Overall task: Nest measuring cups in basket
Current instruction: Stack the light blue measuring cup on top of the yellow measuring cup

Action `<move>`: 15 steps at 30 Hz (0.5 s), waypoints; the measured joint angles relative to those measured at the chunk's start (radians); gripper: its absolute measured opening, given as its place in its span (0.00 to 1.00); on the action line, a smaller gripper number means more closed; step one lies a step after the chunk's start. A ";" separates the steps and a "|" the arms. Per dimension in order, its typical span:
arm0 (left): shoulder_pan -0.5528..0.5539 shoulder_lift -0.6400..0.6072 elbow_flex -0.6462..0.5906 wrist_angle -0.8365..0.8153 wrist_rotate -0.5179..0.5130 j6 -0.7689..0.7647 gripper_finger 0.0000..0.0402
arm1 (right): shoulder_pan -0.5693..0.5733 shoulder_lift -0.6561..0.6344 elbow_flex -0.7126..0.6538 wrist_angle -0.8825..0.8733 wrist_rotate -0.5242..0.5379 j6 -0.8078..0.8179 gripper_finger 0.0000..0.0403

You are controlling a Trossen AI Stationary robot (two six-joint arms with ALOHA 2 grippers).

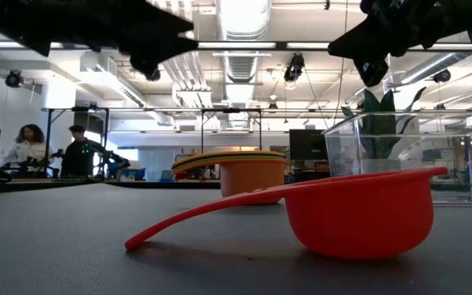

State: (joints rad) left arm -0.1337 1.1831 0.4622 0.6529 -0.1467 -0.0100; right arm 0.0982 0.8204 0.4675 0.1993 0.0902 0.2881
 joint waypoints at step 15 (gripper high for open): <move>0.005 -0.002 0.226 -0.179 0.000 0.095 0.51 | 0.095 0.054 0.255 -0.314 -0.010 0.075 0.02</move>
State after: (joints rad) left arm -0.1287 1.1812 0.6881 0.4736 -0.1465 0.0847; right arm 0.1933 0.8742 0.7227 -0.1144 0.0806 0.3630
